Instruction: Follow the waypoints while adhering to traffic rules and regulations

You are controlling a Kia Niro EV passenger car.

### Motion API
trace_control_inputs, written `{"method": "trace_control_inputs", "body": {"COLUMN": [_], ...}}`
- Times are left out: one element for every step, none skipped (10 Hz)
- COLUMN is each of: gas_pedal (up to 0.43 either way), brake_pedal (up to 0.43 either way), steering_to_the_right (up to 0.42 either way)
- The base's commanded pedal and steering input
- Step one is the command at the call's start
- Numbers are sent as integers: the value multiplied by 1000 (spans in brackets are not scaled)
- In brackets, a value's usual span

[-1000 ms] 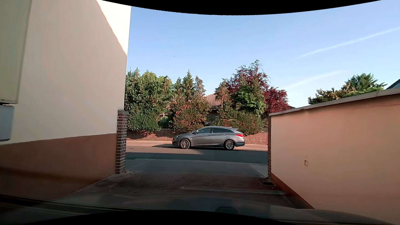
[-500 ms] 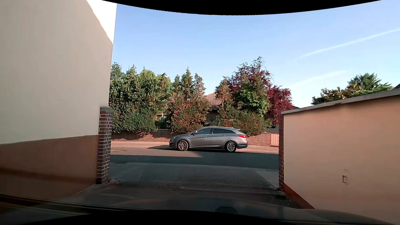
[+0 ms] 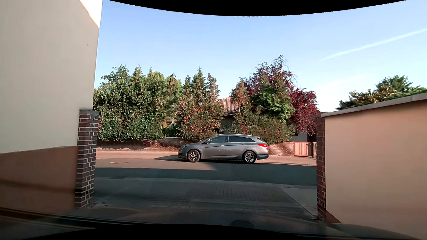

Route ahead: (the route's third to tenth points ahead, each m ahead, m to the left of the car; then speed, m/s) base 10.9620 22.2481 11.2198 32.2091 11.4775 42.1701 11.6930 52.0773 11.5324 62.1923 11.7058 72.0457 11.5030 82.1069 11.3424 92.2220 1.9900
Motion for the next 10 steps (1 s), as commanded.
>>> {"method": "trace_control_inputs", "body": {"gas_pedal": [0, 0, 0, 0, 0, 0, 0, 0, 0, 0], "brake_pedal": [110, 128, 165, 177, 189, 201, 207, 207, 201, 189], "steering_to_the_right": [-33, -29, -24, -23, -23, -23, -23, -23, -23, -23]}}
